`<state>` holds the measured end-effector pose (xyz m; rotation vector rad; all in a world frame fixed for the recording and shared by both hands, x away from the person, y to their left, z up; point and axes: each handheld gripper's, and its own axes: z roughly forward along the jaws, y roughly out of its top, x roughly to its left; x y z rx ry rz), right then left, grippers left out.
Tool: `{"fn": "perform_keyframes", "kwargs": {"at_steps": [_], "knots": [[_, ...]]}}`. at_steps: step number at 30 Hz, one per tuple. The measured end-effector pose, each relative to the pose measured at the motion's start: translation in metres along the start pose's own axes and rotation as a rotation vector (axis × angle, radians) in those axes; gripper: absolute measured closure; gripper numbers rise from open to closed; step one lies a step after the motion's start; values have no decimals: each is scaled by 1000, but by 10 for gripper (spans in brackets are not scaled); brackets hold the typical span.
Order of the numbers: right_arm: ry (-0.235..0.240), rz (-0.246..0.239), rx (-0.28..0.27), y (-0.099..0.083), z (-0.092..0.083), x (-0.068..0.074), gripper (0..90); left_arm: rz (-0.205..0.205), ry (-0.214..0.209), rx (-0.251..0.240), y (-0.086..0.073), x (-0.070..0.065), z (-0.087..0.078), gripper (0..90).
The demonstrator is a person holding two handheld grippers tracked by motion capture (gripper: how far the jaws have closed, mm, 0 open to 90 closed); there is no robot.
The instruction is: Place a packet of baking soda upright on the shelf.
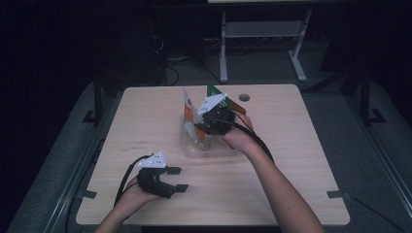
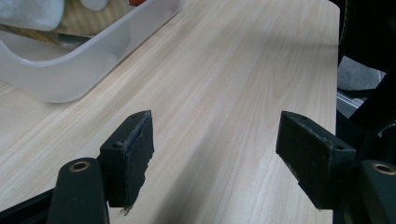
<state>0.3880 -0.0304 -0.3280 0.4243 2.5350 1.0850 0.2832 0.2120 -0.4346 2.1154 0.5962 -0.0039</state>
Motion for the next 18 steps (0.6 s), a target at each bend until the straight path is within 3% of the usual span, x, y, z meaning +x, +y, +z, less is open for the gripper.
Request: {"fn": "perform_keyframes", "kwargs": {"at_steps": [9, 18], "knots": [[18, 67, -87, -21, -31, 8, 588, 0, 0, 6, 0, -1, 2, 263], [64, 107, -118, -52, -49, 21, 528, 31, 0, 32, -1, -2, 6, 250]]}}
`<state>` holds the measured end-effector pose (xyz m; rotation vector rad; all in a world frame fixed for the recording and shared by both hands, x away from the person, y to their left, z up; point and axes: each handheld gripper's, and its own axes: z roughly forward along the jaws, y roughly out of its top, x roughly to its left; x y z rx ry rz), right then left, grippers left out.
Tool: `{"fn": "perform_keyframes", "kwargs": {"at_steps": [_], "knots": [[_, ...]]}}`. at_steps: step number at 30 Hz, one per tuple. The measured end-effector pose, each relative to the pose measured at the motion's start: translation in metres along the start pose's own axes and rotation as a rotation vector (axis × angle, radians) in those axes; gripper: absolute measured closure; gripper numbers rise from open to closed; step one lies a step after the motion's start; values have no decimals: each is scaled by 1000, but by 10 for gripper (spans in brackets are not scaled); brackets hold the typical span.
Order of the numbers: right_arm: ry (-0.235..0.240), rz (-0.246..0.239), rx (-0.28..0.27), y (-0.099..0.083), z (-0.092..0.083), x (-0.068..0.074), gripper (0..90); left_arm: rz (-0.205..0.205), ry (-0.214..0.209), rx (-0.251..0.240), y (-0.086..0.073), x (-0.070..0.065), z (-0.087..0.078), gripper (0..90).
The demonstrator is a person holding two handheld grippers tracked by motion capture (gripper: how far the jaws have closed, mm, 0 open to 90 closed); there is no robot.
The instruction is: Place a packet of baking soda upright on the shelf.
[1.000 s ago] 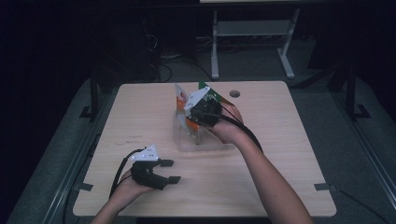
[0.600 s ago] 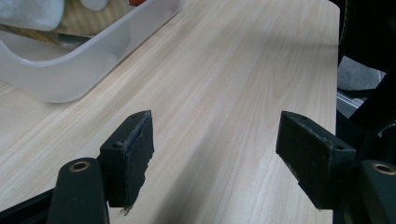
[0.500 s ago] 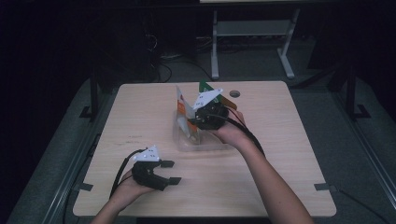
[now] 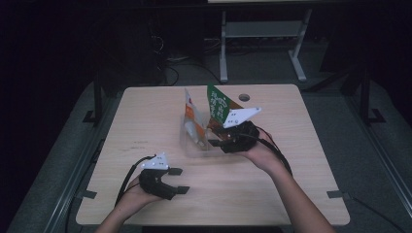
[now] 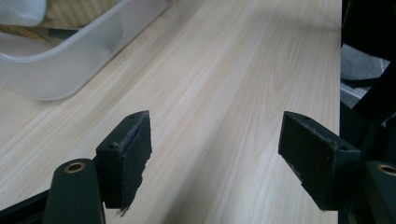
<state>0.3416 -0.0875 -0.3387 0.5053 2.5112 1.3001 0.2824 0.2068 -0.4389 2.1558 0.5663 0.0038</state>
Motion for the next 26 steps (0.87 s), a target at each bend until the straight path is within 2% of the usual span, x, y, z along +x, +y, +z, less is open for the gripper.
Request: {"fn": "perform_keyframes", "kwargs": {"at_steps": [3, 6, 11, 15, 19, 21, 22, 25, 26], "knots": [[40, 18, -5, -15, -4, 6, 523, 15, -1, 9, 0, -1, 2, 246], [47, 22, 5, -26, -6, 10, 488, 37, 2, 22, 0, -3, 4, 245], [75, 58, 19, -45, -9, 19, 438, 60, 9, 45, -1, -5, 7, 238], [90, 64, 61, -63, -5, 27, 400, 81, 13, 62, -1, -5, 7, 236], [101, 52, 144, -82, 2, 36, 386, 91, 10, 74, -1, -7, 8, 236], [107, 38, 168, -91, 4, 39, 386, 101, 7, 85, -1, -8, 9, 236], [114, 43, 176, -93, 5, 40, 386, 105, 7, 90, -1, -8, 9, 236], [113, 17, 189, -94, 7, 41, 377, 112, 8, 96, -1, -9, 11, 236], [117, 28, 185, -94, 7, 42, 374, 117, 9, 99, -1, -10, 11, 236]]}}
